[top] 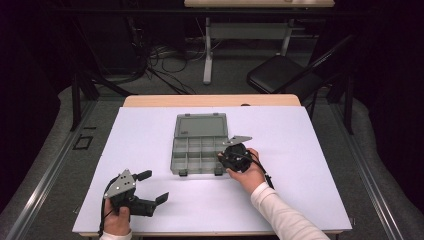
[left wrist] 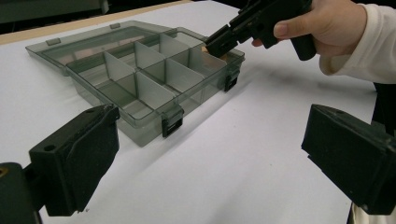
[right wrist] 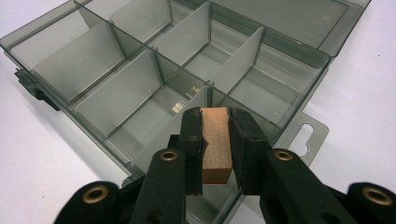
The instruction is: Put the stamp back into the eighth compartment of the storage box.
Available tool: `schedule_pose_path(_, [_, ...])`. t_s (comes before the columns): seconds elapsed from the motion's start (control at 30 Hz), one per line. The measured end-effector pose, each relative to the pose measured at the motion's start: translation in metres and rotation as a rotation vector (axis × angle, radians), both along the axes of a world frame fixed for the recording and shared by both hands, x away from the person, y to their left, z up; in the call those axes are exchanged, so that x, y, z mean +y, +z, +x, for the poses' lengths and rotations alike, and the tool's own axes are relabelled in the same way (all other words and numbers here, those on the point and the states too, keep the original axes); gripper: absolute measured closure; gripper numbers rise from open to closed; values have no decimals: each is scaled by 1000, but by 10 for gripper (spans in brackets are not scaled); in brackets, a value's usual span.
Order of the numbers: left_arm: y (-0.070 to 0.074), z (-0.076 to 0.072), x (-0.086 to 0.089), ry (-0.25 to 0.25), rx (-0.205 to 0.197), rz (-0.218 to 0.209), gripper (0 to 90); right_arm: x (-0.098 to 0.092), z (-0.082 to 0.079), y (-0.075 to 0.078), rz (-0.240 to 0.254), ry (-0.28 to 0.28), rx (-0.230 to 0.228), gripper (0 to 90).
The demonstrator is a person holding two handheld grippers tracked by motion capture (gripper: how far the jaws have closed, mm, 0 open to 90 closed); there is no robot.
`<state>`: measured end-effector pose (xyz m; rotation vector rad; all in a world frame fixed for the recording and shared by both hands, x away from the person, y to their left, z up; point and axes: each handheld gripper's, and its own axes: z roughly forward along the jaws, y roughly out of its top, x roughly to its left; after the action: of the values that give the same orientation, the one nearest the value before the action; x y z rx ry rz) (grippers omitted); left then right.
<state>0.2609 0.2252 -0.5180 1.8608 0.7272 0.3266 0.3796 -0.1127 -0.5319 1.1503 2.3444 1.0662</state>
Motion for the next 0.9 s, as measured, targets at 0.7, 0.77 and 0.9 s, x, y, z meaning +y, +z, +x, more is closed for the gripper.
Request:
schedule_pose_path(0.7, [0, 0, 0, -1, -1, 2, 37, 1, 2, -5, -13, 1, 19, 760])
schedule_pose_path(0.77, [0, 0, 0, -2, -1, -3, 37, 1, 2, -5, -13, 0, 18, 760])
schedule_pose_path(0.9, [0, 0, 0, -5, -1, 0, 37, 1, 2, -4, -13, -2, 14, 760])
